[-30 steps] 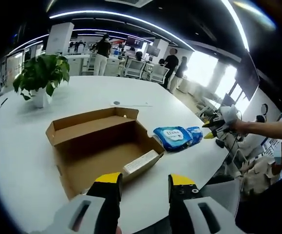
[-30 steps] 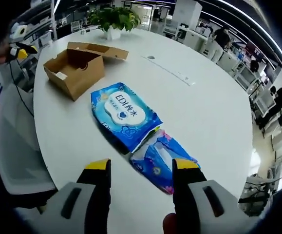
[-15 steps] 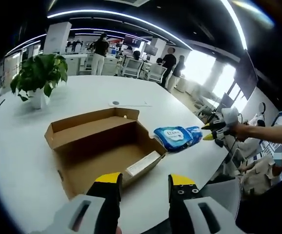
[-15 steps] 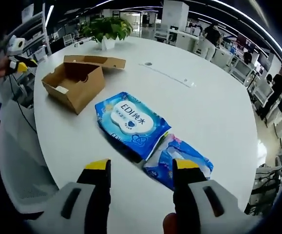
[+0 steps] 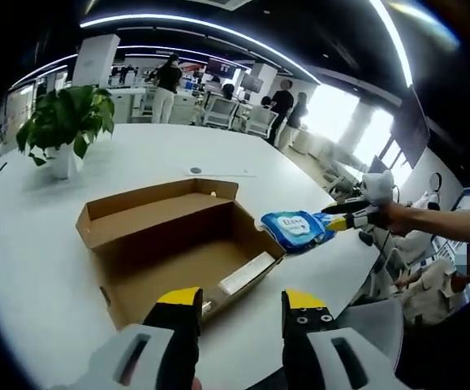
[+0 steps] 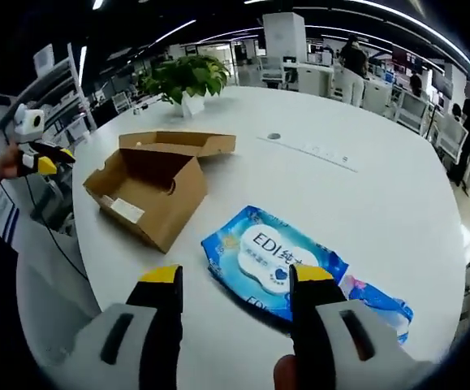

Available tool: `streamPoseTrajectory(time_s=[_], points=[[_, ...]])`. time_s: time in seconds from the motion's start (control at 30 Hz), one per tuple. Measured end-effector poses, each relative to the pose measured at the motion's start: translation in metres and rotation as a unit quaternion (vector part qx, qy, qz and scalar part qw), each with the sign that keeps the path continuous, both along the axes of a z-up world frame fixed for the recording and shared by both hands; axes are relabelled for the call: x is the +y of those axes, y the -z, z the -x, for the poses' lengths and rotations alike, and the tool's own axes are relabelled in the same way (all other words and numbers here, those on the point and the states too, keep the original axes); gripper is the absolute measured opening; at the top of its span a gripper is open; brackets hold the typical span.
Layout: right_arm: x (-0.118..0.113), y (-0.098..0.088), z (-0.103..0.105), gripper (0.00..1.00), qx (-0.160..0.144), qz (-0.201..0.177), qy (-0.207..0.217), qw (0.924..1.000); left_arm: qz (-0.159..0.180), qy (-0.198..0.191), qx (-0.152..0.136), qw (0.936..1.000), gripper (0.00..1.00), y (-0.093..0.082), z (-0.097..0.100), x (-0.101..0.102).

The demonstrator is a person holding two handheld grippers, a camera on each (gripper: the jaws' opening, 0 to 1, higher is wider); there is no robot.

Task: Operate the shoe box by opening the lid, removing the specified soft item, and placing it in the target area until the item is outside and the box remains undamaged.

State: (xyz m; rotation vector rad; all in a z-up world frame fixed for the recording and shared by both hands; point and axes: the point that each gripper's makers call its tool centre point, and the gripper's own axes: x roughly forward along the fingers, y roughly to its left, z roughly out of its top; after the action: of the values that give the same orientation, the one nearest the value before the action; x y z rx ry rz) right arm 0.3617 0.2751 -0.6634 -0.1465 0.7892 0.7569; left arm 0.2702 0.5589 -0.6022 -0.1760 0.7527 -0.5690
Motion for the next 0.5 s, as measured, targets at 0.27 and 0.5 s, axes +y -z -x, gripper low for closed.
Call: streamPoseTrajectory(time_s=[0.27, 0.5], points=[[0.039, 0.006, -0.006, 0.51, 0.007, -0.002, -0.035, 0.9994, 0.009, -0.012, 0.003, 0.9999, 0.4, 0.006, -0.002, 0.014], [0.068, 0.004, -0.013, 0.51, 0.009, -0.014, -0.053, 0.9985, 0.016, -0.023, 0.009, 0.9996, 0.4, 0.011, -0.002, 0.027]])
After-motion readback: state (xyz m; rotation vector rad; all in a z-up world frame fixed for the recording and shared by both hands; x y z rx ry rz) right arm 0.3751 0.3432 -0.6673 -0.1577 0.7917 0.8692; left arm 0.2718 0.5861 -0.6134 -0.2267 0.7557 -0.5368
